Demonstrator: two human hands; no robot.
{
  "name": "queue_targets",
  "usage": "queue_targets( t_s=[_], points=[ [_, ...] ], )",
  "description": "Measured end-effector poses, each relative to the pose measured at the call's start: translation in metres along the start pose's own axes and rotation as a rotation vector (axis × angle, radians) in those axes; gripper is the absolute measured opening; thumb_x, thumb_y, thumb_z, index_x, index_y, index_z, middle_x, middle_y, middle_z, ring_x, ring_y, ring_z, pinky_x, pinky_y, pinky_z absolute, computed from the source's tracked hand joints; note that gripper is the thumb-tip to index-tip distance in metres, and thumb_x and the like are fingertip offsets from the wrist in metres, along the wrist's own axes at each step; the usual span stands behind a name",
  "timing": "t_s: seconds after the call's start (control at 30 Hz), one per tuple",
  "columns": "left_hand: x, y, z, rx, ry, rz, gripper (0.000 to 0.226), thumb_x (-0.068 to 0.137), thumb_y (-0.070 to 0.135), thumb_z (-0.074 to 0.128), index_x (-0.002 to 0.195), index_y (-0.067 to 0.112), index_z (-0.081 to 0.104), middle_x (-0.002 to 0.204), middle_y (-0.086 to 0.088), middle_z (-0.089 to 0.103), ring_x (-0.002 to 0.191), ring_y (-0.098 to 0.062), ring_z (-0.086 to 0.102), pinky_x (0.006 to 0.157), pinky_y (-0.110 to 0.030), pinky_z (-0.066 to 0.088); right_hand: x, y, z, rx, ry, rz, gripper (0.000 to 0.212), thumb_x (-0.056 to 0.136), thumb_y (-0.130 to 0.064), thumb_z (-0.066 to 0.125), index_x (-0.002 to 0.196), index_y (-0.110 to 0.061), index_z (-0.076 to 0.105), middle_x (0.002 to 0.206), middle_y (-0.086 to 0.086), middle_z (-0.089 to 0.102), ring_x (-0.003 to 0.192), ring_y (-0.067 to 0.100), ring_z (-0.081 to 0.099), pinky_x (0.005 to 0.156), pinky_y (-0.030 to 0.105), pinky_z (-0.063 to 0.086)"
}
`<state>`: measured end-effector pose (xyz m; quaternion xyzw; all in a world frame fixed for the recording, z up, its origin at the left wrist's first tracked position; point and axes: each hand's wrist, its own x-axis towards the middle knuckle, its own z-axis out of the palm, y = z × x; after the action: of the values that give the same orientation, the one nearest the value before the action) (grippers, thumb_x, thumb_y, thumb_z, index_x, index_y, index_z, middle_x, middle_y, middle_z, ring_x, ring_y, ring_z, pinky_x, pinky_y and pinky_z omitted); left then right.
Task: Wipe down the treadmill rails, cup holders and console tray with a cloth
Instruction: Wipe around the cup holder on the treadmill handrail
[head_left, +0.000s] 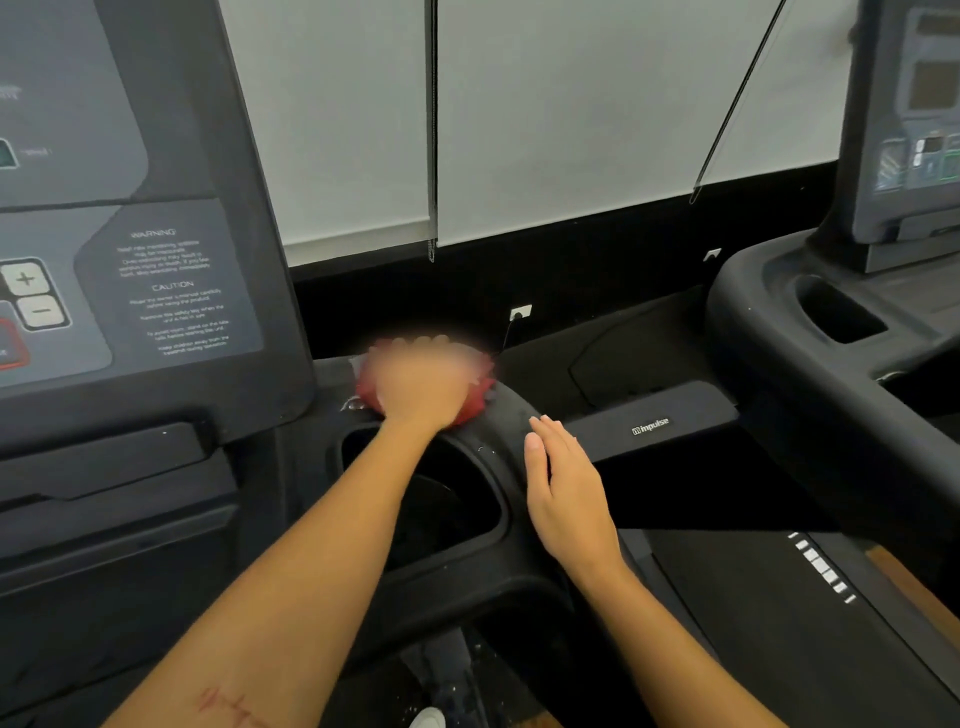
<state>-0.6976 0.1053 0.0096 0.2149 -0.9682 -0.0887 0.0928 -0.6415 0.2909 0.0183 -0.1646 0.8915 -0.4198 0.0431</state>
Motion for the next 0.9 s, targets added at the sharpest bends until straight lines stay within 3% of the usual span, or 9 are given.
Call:
queue_targets(
  t_s=[0.13,0.27,0.4,0.53,0.73,0.9],
  points=[
    [-0.025,0.027,0.007,-0.041,-0.052,0.189,0.051,0.098,0.041,0.028,0.145,0.025,0.024,0.152,0.001,0.025,0.142,-0.029,0.011,0.112,-0.054,-0.001,-0.001,0.0,-0.001,0.076,0.048,0.022,0.046,0.1,-0.035,0.032,0.141,-0.016,0.041,0.146,-0.005,0.041,0.138,0.006,0.029,0.112,0.02,0.021],
    [-0.014,0.016,0.003,-0.052,-0.119,0.268,0.048,0.097,0.044,0.028,0.143,0.028,0.028,0.148,0.001,0.032,0.14,-0.026,0.019,0.112,-0.054,0.0,-0.001,0.002,-0.002,0.054,0.037,0.029,0.047,0.1,-0.036,0.032,0.141,-0.017,0.041,0.146,-0.005,0.041,0.138,0.006,0.03,0.113,0.023,0.023],
    [0.018,-0.018,-0.007,0.059,-0.115,0.143,0.042,0.095,0.043,0.028,0.131,0.027,0.044,0.131,-0.004,0.052,0.124,-0.029,0.043,0.11,-0.058,0.014,-0.002,0.003,-0.002,0.022,0.012,0.032,0.047,0.1,-0.037,0.032,0.14,-0.018,0.043,0.145,-0.007,0.043,0.137,0.004,0.031,0.113,0.023,0.023],
    [0.013,-0.014,-0.005,0.06,-0.073,0.029,0.045,0.097,0.042,0.026,0.135,0.023,0.042,0.136,-0.003,0.048,0.129,-0.031,0.036,0.108,-0.062,0.009,-0.001,0.002,-0.002,0.039,0.026,0.03,0.046,0.1,-0.037,0.032,0.14,-0.018,0.043,0.143,-0.008,0.044,0.136,0.004,0.032,0.111,0.02,0.024],
    [-0.023,0.031,0.003,0.006,-0.126,0.193,0.046,0.097,0.041,0.028,0.14,0.024,0.03,0.149,0.001,0.027,0.139,-0.03,0.014,0.11,-0.06,0.004,0.001,0.003,-0.003,0.113,0.169,-0.006,0.039,0.099,-0.033,0.036,0.132,-0.017,0.051,0.127,-0.01,0.054,0.115,-0.004,0.044,0.087,-0.006,0.026],
    [-0.055,0.065,0.002,-0.173,-0.193,0.383,0.04,0.096,0.044,0.034,0.13,0.025,0.044,0.141,0.003,0.039,0.14,-0.026,0.016,0.113,-0.055,-0.001,0.002,0.007,-0.009,0.347,0.303,0.09,0.03,0.099,-0.031,0.039,0.121,-0.021,0.057,0.112,-0.01,0.061,0.106,0.002,0.055,0.087,0.017,0.043]
  ],
)
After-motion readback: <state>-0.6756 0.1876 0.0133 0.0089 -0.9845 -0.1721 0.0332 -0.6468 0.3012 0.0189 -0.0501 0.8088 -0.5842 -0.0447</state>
